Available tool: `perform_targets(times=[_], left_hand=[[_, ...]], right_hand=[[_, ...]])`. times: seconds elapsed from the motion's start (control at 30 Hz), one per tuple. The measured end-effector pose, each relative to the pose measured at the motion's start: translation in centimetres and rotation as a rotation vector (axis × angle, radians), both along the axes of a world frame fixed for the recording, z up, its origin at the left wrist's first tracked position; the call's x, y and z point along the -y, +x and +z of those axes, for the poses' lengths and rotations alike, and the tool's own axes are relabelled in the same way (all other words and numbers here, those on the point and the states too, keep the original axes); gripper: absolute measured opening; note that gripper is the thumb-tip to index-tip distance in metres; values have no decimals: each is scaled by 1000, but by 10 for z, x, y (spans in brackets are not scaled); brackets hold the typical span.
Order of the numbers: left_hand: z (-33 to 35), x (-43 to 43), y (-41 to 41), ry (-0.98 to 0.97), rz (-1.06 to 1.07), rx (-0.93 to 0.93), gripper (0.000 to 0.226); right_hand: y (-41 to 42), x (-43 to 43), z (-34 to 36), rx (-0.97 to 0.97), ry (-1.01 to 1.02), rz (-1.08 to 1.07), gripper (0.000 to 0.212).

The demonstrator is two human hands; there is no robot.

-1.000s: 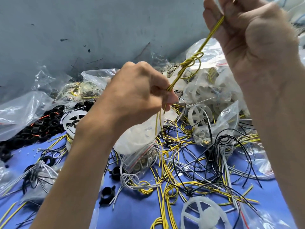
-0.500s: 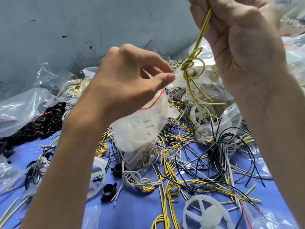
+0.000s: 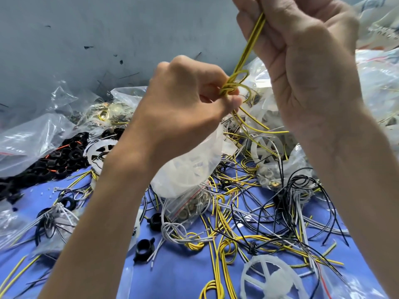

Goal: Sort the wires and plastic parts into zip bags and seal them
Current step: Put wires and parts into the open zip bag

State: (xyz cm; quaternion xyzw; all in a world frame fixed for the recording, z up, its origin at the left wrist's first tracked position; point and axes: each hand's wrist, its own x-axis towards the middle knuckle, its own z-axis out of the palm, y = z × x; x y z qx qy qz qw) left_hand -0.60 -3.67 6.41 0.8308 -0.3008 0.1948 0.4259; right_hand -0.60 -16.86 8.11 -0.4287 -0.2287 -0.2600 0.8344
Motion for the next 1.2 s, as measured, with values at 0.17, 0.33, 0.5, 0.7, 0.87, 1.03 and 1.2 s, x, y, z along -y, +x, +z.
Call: perform_targets(times=[0.17, 0.33, 0.5, 0.7, 0.87, 1.03, 1.2], left_hand=[[5, -6, 1, -84, 55, 65, 7], [10, -11, -1, -181, 98, 131, 8], [12, -9, -3, -237, 116, 161, 11], [14, -10, -5, -287, 89, 164, 14], [15, -16, -5, -314, 57, 170, 12], [19, -23, -4, -288, -46, 136, 16], [20, -24, -2, -300, -39, 153, 16]], right_hand=[[3, 7, 3, -53, -189, -178, 31], [0, 5, 2, -108, -434, -363, 20], [1, -1, -1, -98, -672, -525, 14], [5, -4, -8, -34, -855, -700, 33], [7, -3, -7, 73, -970, -637, 42], [6, -3, -9, 156, -1061, -603, 42], [7, -4, -10, 201, -1130, -500, 35]])
